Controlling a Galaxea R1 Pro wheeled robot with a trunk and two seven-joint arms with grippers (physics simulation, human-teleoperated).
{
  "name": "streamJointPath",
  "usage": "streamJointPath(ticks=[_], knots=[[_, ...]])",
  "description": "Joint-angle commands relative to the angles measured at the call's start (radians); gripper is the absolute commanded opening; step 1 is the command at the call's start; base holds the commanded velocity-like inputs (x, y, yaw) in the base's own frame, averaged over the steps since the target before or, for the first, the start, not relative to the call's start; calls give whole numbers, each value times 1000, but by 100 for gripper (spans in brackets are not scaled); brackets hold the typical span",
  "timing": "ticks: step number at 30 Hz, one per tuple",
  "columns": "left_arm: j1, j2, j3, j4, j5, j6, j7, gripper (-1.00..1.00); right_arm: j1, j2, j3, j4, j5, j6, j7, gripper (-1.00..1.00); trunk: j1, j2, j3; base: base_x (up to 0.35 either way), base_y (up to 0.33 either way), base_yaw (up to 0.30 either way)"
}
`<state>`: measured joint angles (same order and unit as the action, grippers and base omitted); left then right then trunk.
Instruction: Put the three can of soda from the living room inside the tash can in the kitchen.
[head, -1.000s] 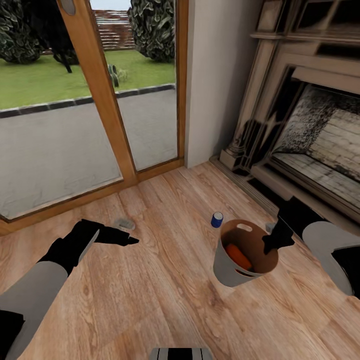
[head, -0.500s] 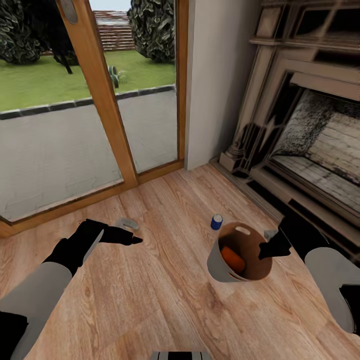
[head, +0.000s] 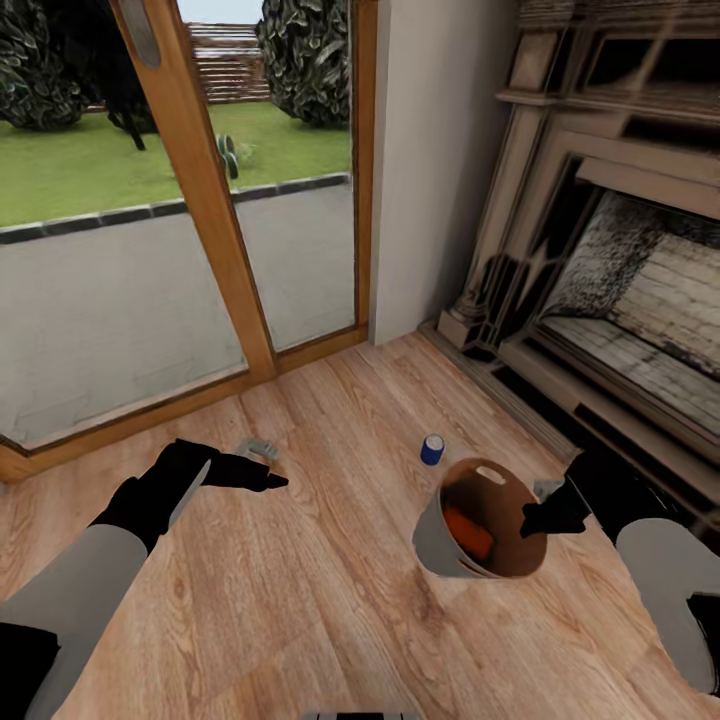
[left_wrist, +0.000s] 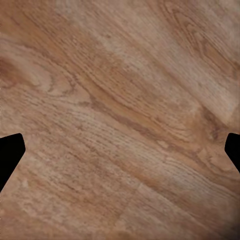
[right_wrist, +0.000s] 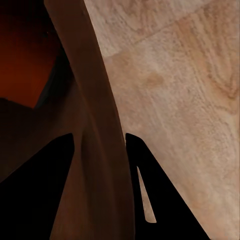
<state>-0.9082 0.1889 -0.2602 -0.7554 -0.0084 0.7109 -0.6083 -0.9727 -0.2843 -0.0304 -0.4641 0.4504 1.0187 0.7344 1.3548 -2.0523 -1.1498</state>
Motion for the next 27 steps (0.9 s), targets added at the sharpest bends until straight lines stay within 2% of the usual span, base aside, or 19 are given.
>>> streamJointPath(ticks=[1,2,5,11,27], knots=[[0,0,0,0,-1,1,0,100,3,-26,-11,1,-19,-14,-3,-100,-4,7,3,0,0,0],[0,-11,0,5,-2,2,1,100,5,-64,-18,0,-19,-27,-7,-100,-8,14,6,0,0,0],[0,-14,0,5,-2,2,1,100,5,-72,-21,1,-19,-27,-6,-100,-19,35,16,0,0,0],[0,-15,1,4,-2,2,1,100,6,-76,-24,2,-21,-29,4,-100,-42,77,35,0,0,0],[0,-16,1,-2,1,8,1,100,6,-85,-29,2,-21,-23,-5,-100,-42,77,35,0,1,-2]])
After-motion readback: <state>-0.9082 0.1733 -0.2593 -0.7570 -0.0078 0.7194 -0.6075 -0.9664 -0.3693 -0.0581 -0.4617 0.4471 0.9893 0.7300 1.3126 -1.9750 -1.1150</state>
